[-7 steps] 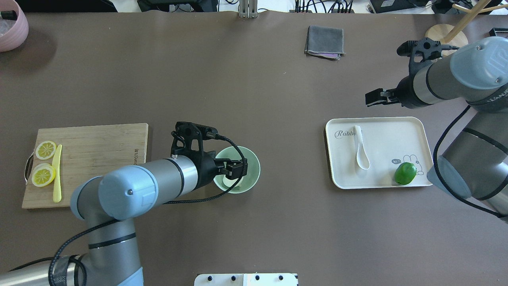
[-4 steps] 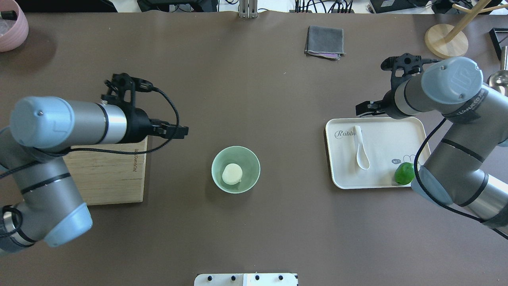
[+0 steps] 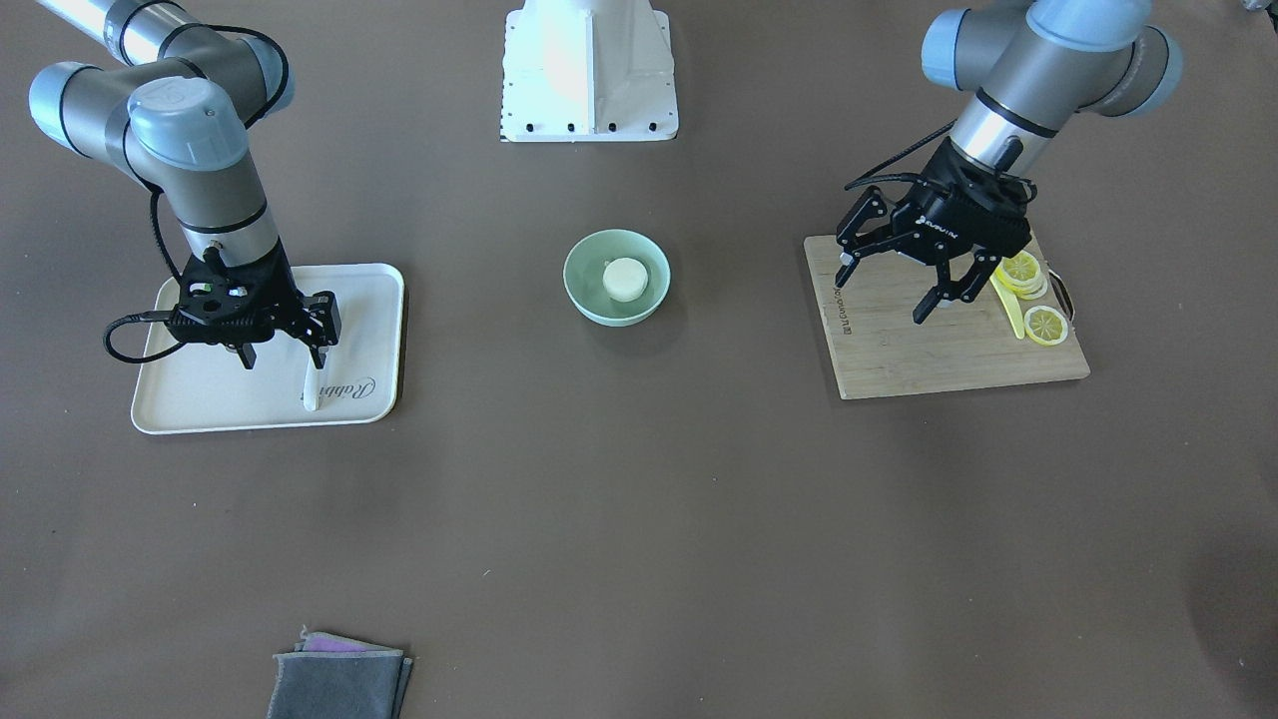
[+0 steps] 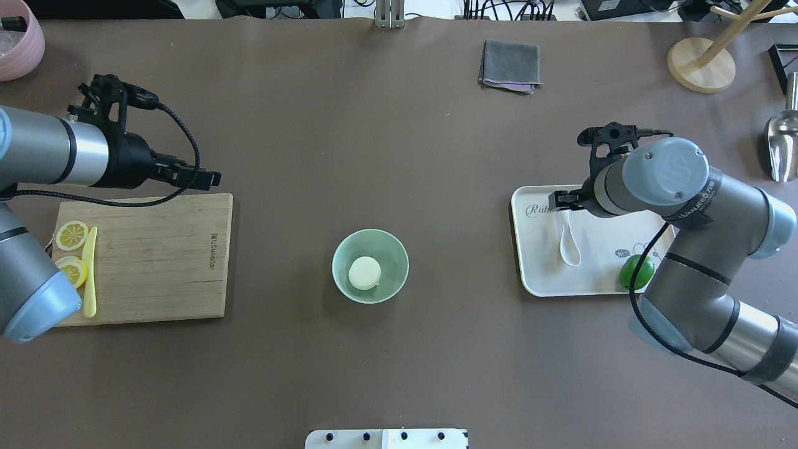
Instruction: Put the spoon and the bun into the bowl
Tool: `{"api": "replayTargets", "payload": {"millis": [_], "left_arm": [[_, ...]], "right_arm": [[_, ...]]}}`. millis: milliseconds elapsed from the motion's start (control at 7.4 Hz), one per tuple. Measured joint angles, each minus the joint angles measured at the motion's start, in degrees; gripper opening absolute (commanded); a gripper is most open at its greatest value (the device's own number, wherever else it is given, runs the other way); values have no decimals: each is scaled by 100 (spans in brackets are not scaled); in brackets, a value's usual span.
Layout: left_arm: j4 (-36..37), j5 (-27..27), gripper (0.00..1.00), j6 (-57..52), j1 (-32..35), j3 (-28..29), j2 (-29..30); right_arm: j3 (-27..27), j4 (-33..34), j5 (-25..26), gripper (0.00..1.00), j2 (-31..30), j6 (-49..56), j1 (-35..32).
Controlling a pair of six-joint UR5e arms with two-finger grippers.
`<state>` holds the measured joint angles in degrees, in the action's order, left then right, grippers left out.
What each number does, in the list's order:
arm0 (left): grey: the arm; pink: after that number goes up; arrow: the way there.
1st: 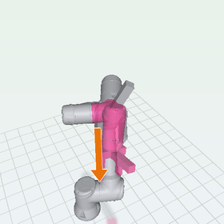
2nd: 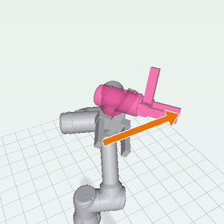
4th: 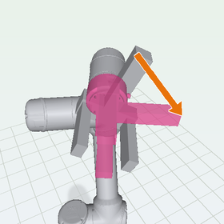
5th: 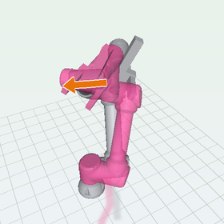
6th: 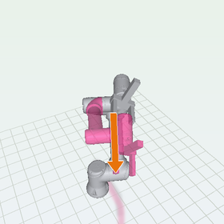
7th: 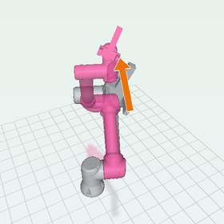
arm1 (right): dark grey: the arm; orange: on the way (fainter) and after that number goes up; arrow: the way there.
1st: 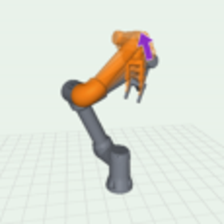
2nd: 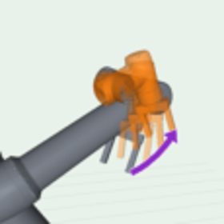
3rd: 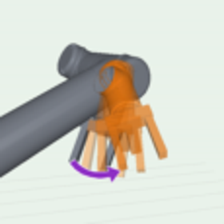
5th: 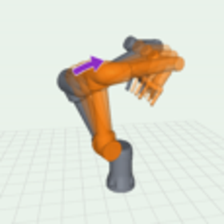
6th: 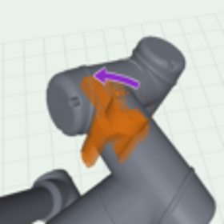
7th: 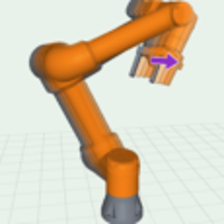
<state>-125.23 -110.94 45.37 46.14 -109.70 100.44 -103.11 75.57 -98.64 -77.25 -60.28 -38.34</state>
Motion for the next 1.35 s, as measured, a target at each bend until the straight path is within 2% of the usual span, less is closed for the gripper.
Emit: {"api": "replayTargets", "payload": {"millis": [135,405,541,676,1081,1351], "left_arm": [[-1,-6,97,-19,18,1,-13],[-2,15,97,-26,25,0,-20],[-2,33,97,-23,26,5,-19],[-2,41,97,-22,26,13,-17],[-2,52,97,-20,26,26,-20],[-2,53,97,-20,26,36,-24]], "right_arm": [[146,-152,62,66,-1,-64,73],[404,-620,108,48,-6,-287,181],[435,-712,114,33,-12,-341,204],[445,-746,116,0,-15,-365,215],[421,-759,112,0,-15,-377,221],[218,-649,74,0,48,-368,213]]}}
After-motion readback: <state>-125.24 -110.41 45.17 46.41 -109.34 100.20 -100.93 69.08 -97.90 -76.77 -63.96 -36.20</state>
